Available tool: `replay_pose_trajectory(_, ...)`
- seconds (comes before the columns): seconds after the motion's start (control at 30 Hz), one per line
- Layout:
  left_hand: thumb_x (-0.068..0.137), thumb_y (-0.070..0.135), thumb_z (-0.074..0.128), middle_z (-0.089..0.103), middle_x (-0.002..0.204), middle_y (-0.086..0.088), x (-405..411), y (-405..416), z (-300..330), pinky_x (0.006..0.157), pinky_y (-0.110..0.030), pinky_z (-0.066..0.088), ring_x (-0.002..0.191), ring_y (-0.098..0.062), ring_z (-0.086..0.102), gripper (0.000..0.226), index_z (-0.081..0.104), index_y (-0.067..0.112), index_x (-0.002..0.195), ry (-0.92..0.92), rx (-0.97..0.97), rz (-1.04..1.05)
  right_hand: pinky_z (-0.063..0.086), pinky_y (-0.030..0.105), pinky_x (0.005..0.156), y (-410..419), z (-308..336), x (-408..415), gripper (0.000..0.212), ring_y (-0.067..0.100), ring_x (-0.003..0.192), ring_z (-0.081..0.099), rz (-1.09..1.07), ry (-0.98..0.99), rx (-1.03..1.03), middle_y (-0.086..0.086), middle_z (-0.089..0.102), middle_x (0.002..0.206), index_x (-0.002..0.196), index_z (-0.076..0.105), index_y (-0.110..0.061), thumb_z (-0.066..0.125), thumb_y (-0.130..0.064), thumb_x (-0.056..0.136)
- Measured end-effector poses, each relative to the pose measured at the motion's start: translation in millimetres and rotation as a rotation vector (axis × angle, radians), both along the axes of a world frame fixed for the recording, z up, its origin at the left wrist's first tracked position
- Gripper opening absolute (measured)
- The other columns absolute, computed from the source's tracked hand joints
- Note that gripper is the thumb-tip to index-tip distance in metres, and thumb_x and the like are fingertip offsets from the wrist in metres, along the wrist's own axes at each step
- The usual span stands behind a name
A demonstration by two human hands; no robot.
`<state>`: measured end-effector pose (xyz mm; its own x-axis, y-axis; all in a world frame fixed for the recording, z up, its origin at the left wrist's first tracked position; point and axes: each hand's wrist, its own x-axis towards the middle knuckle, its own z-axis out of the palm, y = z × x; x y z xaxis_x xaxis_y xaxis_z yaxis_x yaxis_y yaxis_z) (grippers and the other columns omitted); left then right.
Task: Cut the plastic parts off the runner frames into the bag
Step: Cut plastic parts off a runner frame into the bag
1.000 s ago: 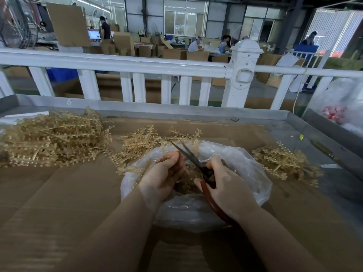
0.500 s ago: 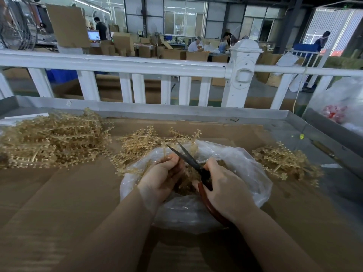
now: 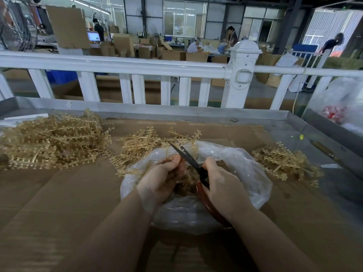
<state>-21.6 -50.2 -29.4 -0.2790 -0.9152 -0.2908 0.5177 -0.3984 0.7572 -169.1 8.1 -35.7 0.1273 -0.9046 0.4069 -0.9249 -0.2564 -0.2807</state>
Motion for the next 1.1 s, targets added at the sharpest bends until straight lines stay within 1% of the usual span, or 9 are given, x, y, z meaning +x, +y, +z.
replay_pose_trajectory(0.17, 0.095, 0.004, 0.048, 0.051, 0.055, -0.001, 1.1, -0.9, -1.3, 0.047, -0.017, 0.049, 0.044, -0.007, 0.052, 0.025, 0.057, 0.007, 0.071, 0.021, -0.025, -0.032, 0.047, 0.021, 0.065, 0.7, 1.1, 1.5, 0.021, 0.013, 0.076, 0.061, -0.003, -0.014, 0.010, -0.002, 0.061, 0.085, 0.100, 0.035, -0.021, 0.053, -0.029, 0.091)
replay_pose_trajectory(0.33, 0.094, 0.003, 0.050, 0.056, 0.056, -0.001, 1.2, -1.6, -3.5, 0.049, -0.017, 0.051, 0.048, -0.008, 0.056, 0.019, 0.059, 0.007, 0.078, 0.015, -0.017, -0.010, 0.046, 0.020, 0.063, 2.6, 1.3, 0.8, 0.021, 0.011, 0.074, 0.060, -0.010, 0.015, -0.016, -0.006, 0.060, 0.083, 0.100, 0.038, -0.022, 0.051, -0.034, 0.090)
replay_pose_trajectory(0.5, 0.094, 0.004, 0.051, 0.059, 0.077, -0.006, 1.1, -4.6, -5.5, 0.063, -0.024, 0.052, 0.068, -0.015, 0.058, 0.011, 0.060, 0.007, 0.089, 0.010, 0.032, 0.001, 0.044, 0.020, 0.065, 3.0, 0.1, 1.5, 0.024, 0.012, 0.076, 0.056, 0.004, 0.028, -0.023, -0.006, 0.056, 0.082, 0.105, 0.042, -0.020, 0.048, -0.036, 0.089)
replay_pose_trajectory(0.6, 0.094, 0.005, 0.050, 0.060, 0.061, -0.001, 2.4, -5.0, -6.8, 0.052, -0.020, 0.052, 0.055, -0.012, 0.058, 0.013, 0.061, 0.007, 0.086, 0.002, 0.009, -0.020, 0.043, 0.020, 0.064, 2.4, 0.4, 3.0, 0.020, 0.012, 0.075, 0.057, -0.002, 0.014, -0.023, -0.006, 0.055, 0.082, 0.102, 0.039, -0.021, 0.051, -0.032, 0.090)
replay_pose_trajectory(0.7, 0.094, 0.007, 0.049, 0.054, 0.056, 0.000, 3.7, -4.0, -6.6, 0.057, -0.022, 0.048, 0.057, -0.013, 0.050, 0.023, 0.059, 0.009, 0.075, -0.006, -0.053, -0.083, 0.044, 0.020, 0.064, 1.5, 0.1, 5.0, 0.020, 0.013, 0.075, 0.059, -0.011, 0.002, -0.018, -0.004, 0.058, 0.084, 0.100, 0.035, -0.021, 0.051, -0.031, 0.091)
replay_pose_trajectory(0.83, 0.095, 0.007, 0.048, 0.049, 0.056, -0.001, 3.5, -2.3, -5.0, 0.060, -0.023, 0.042, 0.053, -0.012, 0.048, 0.032, 0.059, 0.010, 0.065, -0.004, -0.073, -0.090, 0.035, 0.015, 0.061, 0.5, -0.6, 6.3, 0.021, 0.013, 0.075, 0.060, -0.015, -0.002, -0.022, -0.003, 0.059, 0.084, 0.101, 0.035, -0.020, 0.052, -0.028, 0.092)
replay_pose_trajectory(0.97, 0.096, 0.007, 0.047, 0.050, 0.058, -0.001, 3.9, -3.3, -6.4, 0.059, -0.021, 0.044, 0.053, -0.011, 0.050, 0.025, 0.055, 0.010, 0.072, -0.003, -0.075, -0.090, 0.035, 0.015, 0.060, 0.1, 0.1, 5.9, 0.020, 0.012, 0.073, 0.059, -0.009, -0.007, -0.019, -0.004, 0.059, 0.082, 0.102, 0.035, -0.020, 0.051, -0.029, 0.093)
replay_pose_trajectory(1.07, 0.093, 0.005, 0.052, 0.063, 0.078, -0.007, 3.1, -1.9, -7.9, 0.074, -0.026, 0.051, 0.072, -0.015, 0.059, 0.010, 0.062, 0.005, 0.090, 0.022, -0.041, -0.048, 0.037, 0.015, 0.057, 0.8, -0.6, 5.6, 0.017, 0.011, 0.070, 0.059, 0.002, -0.005, -0.017, -0.004, 0.059, 0.080, 0.099, 0.034, -0.021, 0.048, -0.030, 0.094)
replay_pose_trajectory(1.1, 0.091, 0.002, 0.053, 0.066, 0.088, -0.009, 3.2, -1.4, -9.0, 0.078, -0.027, 0.053, 0.080, -0.018, 0.061, 0.014, 0.063, 0.005, 0.100, 0.051, -0.033, -0.013, 0.037, 0.014, 0.055, 1.6, -0.9, 5.5, 0.017, 0.010, 0.068, 0.058, 0.007, 0.002, -0.018, -0.005, 0.058, 0.079, 0.097, 0.033, -0.023, 0.048, -0.030, 0.095)
